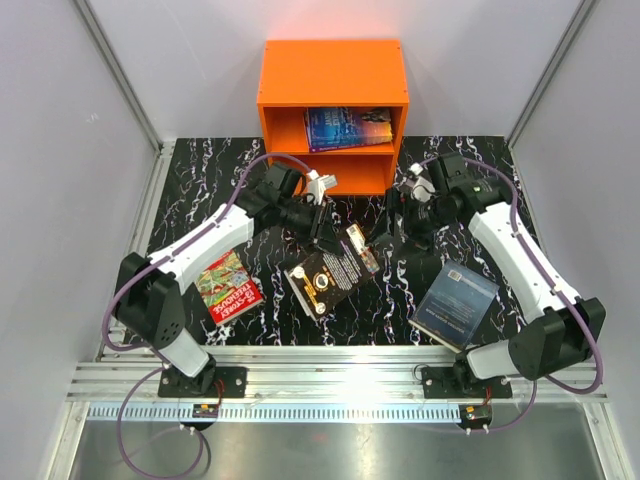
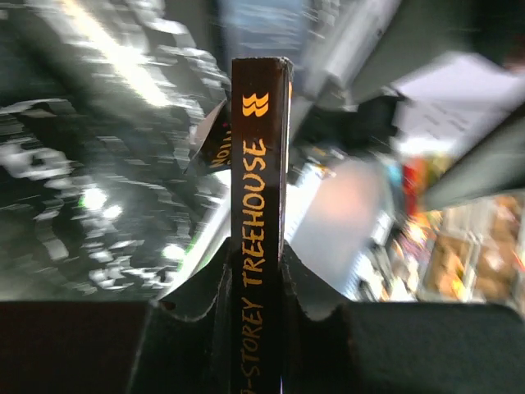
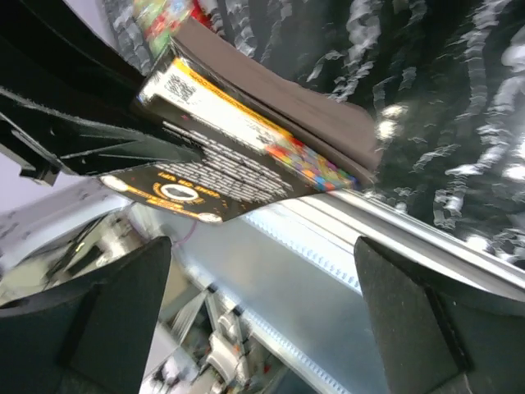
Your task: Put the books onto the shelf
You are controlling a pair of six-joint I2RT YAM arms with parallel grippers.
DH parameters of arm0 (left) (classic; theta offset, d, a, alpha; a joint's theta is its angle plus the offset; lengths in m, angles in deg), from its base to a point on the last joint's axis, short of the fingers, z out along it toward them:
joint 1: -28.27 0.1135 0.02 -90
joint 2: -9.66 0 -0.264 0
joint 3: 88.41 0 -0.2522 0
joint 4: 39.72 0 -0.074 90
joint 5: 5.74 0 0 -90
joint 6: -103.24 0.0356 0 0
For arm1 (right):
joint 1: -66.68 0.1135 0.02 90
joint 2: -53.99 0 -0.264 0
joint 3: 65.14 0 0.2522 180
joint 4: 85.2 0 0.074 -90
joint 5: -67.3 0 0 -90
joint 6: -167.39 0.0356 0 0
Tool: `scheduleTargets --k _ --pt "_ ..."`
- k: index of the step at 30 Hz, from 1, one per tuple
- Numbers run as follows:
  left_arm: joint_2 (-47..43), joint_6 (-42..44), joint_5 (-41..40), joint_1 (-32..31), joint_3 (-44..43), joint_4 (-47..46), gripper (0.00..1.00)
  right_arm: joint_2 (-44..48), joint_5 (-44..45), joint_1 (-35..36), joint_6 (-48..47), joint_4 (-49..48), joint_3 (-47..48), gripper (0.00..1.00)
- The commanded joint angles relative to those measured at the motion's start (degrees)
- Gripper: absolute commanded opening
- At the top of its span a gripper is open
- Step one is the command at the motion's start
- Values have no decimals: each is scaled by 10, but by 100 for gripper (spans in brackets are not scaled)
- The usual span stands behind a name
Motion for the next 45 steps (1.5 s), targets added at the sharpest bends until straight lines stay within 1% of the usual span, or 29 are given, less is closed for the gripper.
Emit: scheduleTargets --k 1,2,3,4,6,8,9,10,14,15,16,17,18,19,23,27,28,30,33,34,35,36,37,38,39,40,41,43,45 --pt "0 -41 -91 17 1 -35 0 -3 155 -2 -21 96 82 100" --pt "0 -61 -98 20 9 -62 0 0 175 -2 -21 103 85 100" --pt "2 -83 -102 24 27 -129 0 7 177 -1 -19 105 86 100" --pt "4 -124 -102 31 35 -166 0 14 176 -2 -6 100 80 100" --pt "25 -162 -126 34 44 -258 0 34 150 -1 8 81 64 100" --pt "68 -205 -152 39 33 -297 0 45 133 -2 23 76 37 100" --pt "86 -220 -158 39 22 -352 0 46 128 -2 25 76 30 100" --pt "101 -243 -174 38 12 -361 0 48 125 -2 26 77 19 100" --pt "169 -331 -231 39 0 -498 0 60 121 -1 30 88 -1 100" --pt "194 -350 -242 39 1 -555 0 64 119 -2 31 89 -6 100" --pt "207 -385 -250 40 0 -585 0 68 117 -2 38 87 -17 100" --pt "219 -402 -268 39 2 -648 0 77 113 -2 42 86 -24 100" --pt "231 -420 -276 39 -1 -677 0 81 111 -2 45 84 -30 100" --pt "257 -450 -282 41 -6 -702 0 84 110 -2 46 85 -41 100" --pt "303 -499 -334 45 -25 -775 0 83 138 -2 30 115 -31 100" --pt "328 -537 -399 48 -20 -806 0 81 147 -2 23 125 -34 100" --pt "337 -563 -412 45 -20 -814 0 79 147 -2 22 125 -37 100" --pt "360 -585 -458 41 -23 -848 0 72 146 -1 21 123 -41 100" --pt "393 -605 -488 34 -62 -850 0 65 138 -2 20 116 -52 100" --pt "401 -606 -491 34 -76 -843 4 64 136 -2 20 114 -57 100" --pt "409 -608 -494 33 -89 -818 13 60 134 -2 20 113 -59 100" --pt "426 -608 -494 33 -128 -804 25 59 133 -2 20 109 -60 100" --pt "438 -607 -494 33 -145 -785 57 58 132 -2 20 108 -62 100" --pt "448 -610 -486 34 -167 -744 67 56 130 -2 19 107 -62 100" --pt "458 -620 -478 36 -196 -733 77 56 128 -2 19 104 -63 100" --pt "477 -628 -470 37 -206 -729 92 54 127 -1 20 102 -65 100" --pt "482 -635 -451 41 -212 -731 99 53 125 -2 20 101 -66 100" --pt "480 -641 -437 46 -213 -725 99 53 121 -2 20 97 -67 100" --pt "460 -625 -419 48 -204 -691 99 53 120 -2 20 92 -68 100"
